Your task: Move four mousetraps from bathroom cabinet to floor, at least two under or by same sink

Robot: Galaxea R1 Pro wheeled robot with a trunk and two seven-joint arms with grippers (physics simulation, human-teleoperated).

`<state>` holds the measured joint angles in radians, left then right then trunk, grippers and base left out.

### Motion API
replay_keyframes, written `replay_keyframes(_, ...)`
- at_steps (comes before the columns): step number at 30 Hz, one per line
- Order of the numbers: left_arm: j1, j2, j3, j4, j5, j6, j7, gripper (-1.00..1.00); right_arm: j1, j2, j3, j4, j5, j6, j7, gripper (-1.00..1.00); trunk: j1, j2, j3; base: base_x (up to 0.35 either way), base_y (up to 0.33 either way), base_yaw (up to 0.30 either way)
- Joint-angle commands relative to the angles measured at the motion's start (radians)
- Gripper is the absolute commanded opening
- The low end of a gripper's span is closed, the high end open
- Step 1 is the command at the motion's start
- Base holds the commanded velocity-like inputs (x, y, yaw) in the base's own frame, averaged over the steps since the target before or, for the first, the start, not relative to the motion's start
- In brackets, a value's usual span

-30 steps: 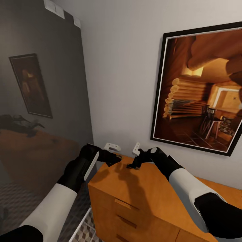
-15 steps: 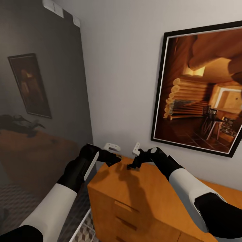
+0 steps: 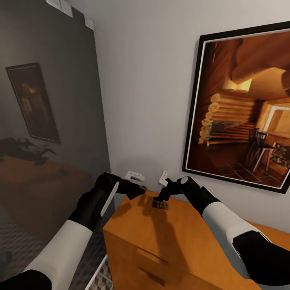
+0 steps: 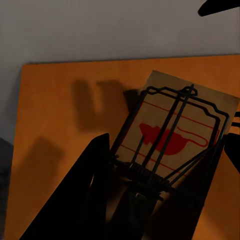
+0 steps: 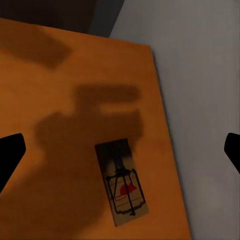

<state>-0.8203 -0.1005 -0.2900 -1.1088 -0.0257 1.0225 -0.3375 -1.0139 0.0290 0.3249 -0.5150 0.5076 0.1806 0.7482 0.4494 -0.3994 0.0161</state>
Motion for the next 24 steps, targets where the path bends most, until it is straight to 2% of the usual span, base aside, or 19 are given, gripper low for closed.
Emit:
replay_keyframes(1, 0.000, 0.000, 0.000, 0.000, -0.003, 0.004, -0.004, -1.00, 0.000, 0.000, 0.001, -0.002, 0.005, 0.005, 0.004, 1.00, 0.001, -0.001, 0.000, 0.167, 0.000, 0.000)
replay_keyframes(8, 0.000, 0.000, 0.000, 0.000, -0.003, 0.004, -0.004, -1.00, 0.000, 0.000, 0.002, -0.002, 0.006, 0.005, 0.003, 1.00, 0.001, -0.001, 0.000, 0.192, 0.000, 0.000)
replay_keyframes(24, 0.000, -0.001, 0.000, 0.000, -0.003, 0.004, -0.003, -1.00, 0.000, -0.001, 0.000, -0.002, 0.006, 0.005, 0.004, 1.00, 0.001, -0.001, 0.000, 0.011, 0.000, 0.000)
